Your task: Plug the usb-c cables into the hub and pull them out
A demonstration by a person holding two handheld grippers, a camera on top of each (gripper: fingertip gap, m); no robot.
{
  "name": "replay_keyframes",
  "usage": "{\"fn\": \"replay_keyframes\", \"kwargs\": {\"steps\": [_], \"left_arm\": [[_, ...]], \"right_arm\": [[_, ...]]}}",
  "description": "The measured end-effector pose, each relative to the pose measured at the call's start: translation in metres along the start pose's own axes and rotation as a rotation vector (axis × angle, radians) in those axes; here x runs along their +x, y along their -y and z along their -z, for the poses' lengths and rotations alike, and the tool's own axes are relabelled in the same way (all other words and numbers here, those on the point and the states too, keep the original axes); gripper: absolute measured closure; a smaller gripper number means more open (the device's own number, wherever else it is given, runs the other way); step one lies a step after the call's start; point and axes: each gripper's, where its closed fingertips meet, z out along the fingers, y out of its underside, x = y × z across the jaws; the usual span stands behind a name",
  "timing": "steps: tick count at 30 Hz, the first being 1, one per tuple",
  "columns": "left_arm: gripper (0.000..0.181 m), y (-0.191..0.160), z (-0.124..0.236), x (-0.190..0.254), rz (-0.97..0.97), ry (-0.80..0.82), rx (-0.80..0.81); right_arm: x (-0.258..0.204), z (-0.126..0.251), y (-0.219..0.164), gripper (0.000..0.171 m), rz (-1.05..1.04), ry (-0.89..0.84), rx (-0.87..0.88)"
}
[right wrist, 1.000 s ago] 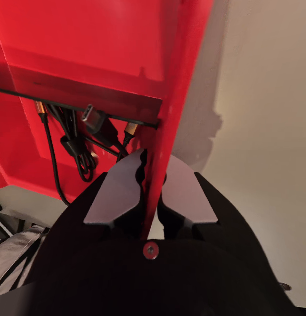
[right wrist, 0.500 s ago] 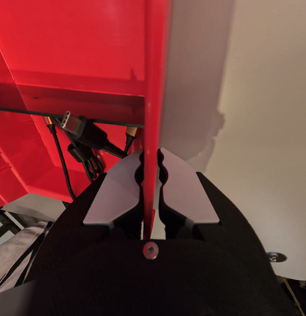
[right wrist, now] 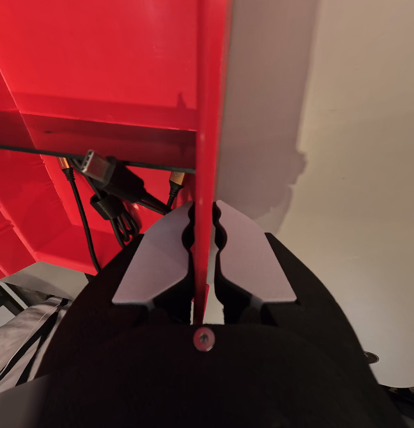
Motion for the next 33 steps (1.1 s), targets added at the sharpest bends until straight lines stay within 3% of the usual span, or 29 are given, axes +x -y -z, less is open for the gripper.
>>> {"fn": "replay_keyframes", "kwargs": {"steps": [15,18,21,27,30,33], "left_arm": [[0.177,-0.004,0.006,-0.012,0.037,0.031,0.004],[0.156,0.001,0.015,-0.021,0.065,0.089,0.051],[0.154,0.014,0.036,-0.020,0.054,0.132,0.152],[0.153,0.065,0.064,0.069,-0.350,0.051,0.421],[0.153,0.083,0.047,0.123,-0.596,0.013,0.523],[0.158,0.080,0.013,0.142,-0.718,0.038,0.429]], "right_arm": [[0.005,0.003,0.006,0.157,0.022,-0.011,0.028],[0.002,0.005,0.006,0.153,0.016,0.018,0.052],[0.002,0.009,0.006,0.144,0.005,0.047,0.078],[0.010,0.025,0.004,0.139,-0.048,0.034,0.152],[0.010,0.039,0.001,0.134,-0.085,0.056,0.203],[0.011,0.053,-0.003,0.135,-0.120,0.048,0.255]]}}
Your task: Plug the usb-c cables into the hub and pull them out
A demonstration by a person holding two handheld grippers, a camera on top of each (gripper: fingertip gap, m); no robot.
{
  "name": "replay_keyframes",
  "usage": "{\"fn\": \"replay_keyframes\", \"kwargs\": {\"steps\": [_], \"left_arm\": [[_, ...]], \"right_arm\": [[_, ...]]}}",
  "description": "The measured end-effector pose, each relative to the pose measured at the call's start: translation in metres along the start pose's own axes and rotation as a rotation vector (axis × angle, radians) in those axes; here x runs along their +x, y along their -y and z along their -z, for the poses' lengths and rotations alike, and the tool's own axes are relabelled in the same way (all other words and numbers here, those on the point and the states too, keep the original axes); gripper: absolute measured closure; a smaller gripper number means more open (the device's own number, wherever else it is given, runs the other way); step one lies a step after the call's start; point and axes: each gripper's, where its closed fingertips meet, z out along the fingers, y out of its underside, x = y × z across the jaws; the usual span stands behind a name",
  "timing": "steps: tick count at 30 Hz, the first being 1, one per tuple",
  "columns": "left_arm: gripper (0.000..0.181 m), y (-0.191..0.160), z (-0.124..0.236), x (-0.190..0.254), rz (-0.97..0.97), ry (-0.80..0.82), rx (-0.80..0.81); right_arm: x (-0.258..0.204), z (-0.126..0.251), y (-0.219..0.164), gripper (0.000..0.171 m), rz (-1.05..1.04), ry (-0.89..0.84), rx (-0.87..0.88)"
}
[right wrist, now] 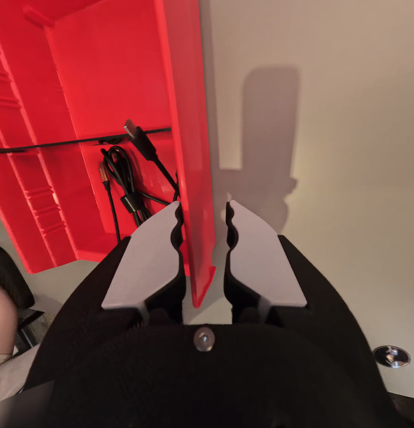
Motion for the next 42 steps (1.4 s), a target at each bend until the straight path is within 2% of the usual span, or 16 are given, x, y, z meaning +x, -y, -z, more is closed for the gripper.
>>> {"fn": "replay_keyframes", "kwargs": {"steps": [3,8,20,24,25,26,31,39,42], "left_arm": [[0.158,-0.017,-0.025,0.013,-0.090,-0.049,-0.105],[0.157,-0.056,-0.053,0.008,-0.164,-0.054,-0.293],[0.155,-0.088,-0.066,0.008,-0.202,-0.167,-0.402],[0.163,-0.093,-0.067,0.012,-0.185,-0.209,-0.423],[0.173,-0.094,-0.067,0.013,-0.185,-0.217,-0.431],[0.173,-0.094,-0.067,0.013,-0.188,-0.222,-0.440],[0.173,-0.078,-0.055,0.006,-0.174,-0.174,-0.382],[0.174,-0.028,-0.004,-0.005,-0.157,-0.075,-0.162],[0.174,-0.016,0.011,-0.001,-0.155,-0.088,-0.098]], "right_arm": [[-0.004,0.012,0.002,0.135,-0.003,0.012,0.053],[-0.011,0.033,0.003,0.135,-0.004,-0.012,0.121],[-0.075,0.094,0.053,0.144,0.199,-0.034,0.487],[-0.085,0.100,0.061,0.145,0.237,-0.049,0.532],[-0.086,0.099,0.061,0.145,0.242,-0.054,0.532],[-0.086,0.099,0.062,0.145,0.245,-0.058,0.531],[-0.089,0.097,0.064,0.147,0.275,-0.101,0.525],[-0.105,0.100,0.069,0.148,0.338,-0.116,0.555],[-0.108,0.096,0.069,0.148,0.354,-0.121,0.540]]}}
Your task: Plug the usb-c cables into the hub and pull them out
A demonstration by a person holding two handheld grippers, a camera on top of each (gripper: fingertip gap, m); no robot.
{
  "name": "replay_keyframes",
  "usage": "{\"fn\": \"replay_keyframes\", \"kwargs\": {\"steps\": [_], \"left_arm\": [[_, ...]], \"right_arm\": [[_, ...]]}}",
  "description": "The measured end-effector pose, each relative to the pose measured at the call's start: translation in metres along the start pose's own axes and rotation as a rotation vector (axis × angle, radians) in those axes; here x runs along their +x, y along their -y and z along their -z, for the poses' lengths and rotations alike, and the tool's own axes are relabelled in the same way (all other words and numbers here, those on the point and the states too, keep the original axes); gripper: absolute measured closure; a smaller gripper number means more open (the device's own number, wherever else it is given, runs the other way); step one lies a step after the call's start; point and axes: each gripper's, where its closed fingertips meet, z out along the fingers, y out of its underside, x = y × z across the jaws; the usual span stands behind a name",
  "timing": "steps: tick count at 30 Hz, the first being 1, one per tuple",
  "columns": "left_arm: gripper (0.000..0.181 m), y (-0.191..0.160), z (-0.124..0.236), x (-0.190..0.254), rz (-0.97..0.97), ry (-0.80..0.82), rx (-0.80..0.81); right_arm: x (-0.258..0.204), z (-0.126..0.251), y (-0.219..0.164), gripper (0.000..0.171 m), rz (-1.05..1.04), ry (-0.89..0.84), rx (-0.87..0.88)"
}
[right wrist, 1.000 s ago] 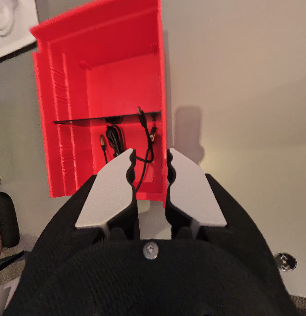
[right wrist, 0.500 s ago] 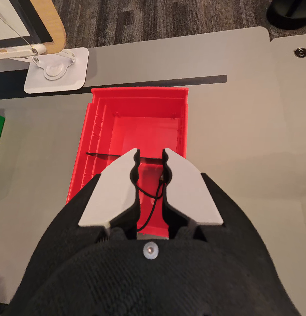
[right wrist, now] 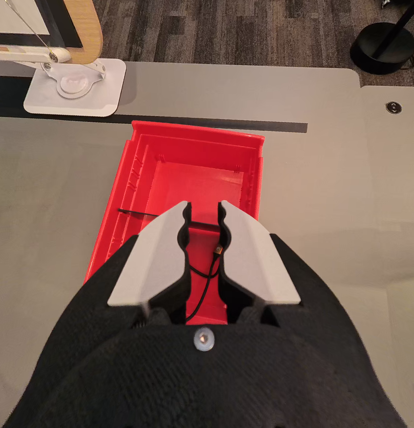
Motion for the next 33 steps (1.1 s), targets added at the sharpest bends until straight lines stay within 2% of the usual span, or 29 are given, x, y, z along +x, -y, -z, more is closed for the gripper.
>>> {"fn": "replay_keyframes", "kwargs": {"steps": [8,12,13,17,19,21,25,28,33], "left_arm": [[0.173,-0.025,-0.018,-0.007,0.052,-0.004,-0.122],[0.173,-0.050,-0.024,0.009,0.069,-0.112,-0.226],[0.167,-0.050,-0.026,0.010,0.057,-0.118,-0.223],[0.137,-0.026,-0.024,0.013,0.097,-0.160,-0.098],[0.136,-0.009,-0.022,0.015,0.121,-0.181,-0.010],[0.135,0.002,-0.029,0.015,0.136,-0.170,0.011],[0.134,-0.004,-0.063,0.030,0.066,-0.183,-0.091],[0.127,-0.023,-0.083,0.027,0.034,-0.137,-0.207],[0.134,-0.044,-0.101,0.028,-0.010,-0.122,-0.322]], "right_arm": [[-0.004,-0.008,-0.004,0.148,0.039,-0.014,-0.046],[-0.004,-0.010,-0.005,0.148,0.043,-0.019,-0.058],[-0.004,-0.011,-0.005,0.148,0.043,-0.018,-0.060],[-0.004,-0.012,-0.007,0.148,0.050,-0.026,-0.075],[-0.005,-0.012,-0.006,0.148,0.053,-0.025,-0.072],[-0.007,-0.013,-0.005,0.148,0.057,-0.021,-0.070],[-0.008,-0.015,-0.006,0.148,0.065,-0.019,-0.078],[-0.008,-0.016,-0.006,0.148,0.068,-0.018,-0.084],[-0.008,-0.016,-0.007,0.148,0.067,-0.013,-0.085]]}}
